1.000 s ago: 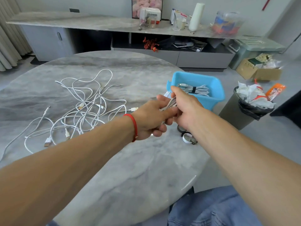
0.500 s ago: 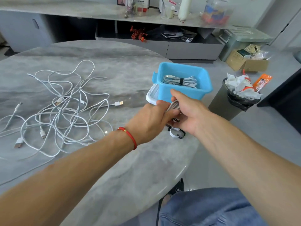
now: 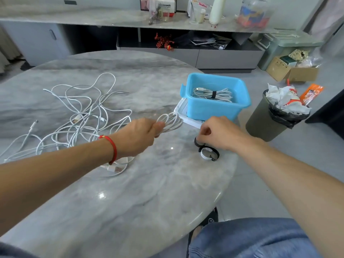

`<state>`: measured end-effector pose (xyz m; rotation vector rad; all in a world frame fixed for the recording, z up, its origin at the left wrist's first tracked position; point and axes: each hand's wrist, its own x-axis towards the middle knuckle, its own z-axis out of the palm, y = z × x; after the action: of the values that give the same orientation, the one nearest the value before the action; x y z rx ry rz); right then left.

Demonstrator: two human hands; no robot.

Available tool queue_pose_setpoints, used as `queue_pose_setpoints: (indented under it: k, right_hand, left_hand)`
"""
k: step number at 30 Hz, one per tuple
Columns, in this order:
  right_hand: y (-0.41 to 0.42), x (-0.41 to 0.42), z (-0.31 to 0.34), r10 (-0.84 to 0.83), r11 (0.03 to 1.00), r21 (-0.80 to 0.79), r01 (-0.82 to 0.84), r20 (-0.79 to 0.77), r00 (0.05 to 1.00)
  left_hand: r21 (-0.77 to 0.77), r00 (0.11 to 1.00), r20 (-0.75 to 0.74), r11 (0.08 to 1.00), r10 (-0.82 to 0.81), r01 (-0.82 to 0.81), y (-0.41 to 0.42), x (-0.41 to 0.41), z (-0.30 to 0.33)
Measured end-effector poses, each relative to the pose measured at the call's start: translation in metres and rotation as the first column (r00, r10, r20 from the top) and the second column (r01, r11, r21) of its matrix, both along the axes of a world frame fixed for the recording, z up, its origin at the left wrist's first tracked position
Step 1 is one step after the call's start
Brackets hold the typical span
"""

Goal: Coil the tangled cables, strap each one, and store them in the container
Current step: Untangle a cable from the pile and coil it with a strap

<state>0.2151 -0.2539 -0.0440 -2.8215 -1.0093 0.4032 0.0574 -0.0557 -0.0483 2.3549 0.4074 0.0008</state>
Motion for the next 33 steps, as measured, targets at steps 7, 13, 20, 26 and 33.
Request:
queue_pose_setpoints:
  k: [7, 13, 20, 26, 33]
  right_hand:
    - [0.026, -0.005, -0.01, 0.134, 0.975, -0.19, -0.112, 0.111, 0.985]
    - [0.019, -0.023, 0.038, 0.154, 0.917, 0.375, -0.139, -0.01, 0.988]
    - [0.046, -0.08, 0.046, 0.276, 0.648, 0.73, 0.218, -0.491, 0.826]
    - [0.055, -0.083, 0.029, 0.116, 0.673, 0.689, 0.269, -0.458, 0.881]
    - [0.053, -0.083, 0.031, 0.173, 0.769, 0.635, 0.067, -0.308, 0.935]
  left_hand:
    - [-0.174, 0.996, -0.055, 0.981, 0.076, -0.085, 0.011, -0.011, -0.009]
    - [0.121, 0.996, -0.077, 0.992, -0.036, 0.045, 0.011, -0.01, 0.003]
    - [0.418, 0.996, -0.033, 0.904, -0.083, 0.089, -0.002, -0.011, 0.004]
    - [0.455, 0.989, -0.044, 0.878, -0.143, 0.147, -0.003, -0.014, 0.014]
    - [-0.462, 0.977, -0.19, 0.887, -0.099, 0.0, 0.001, -0.024, 0.024]
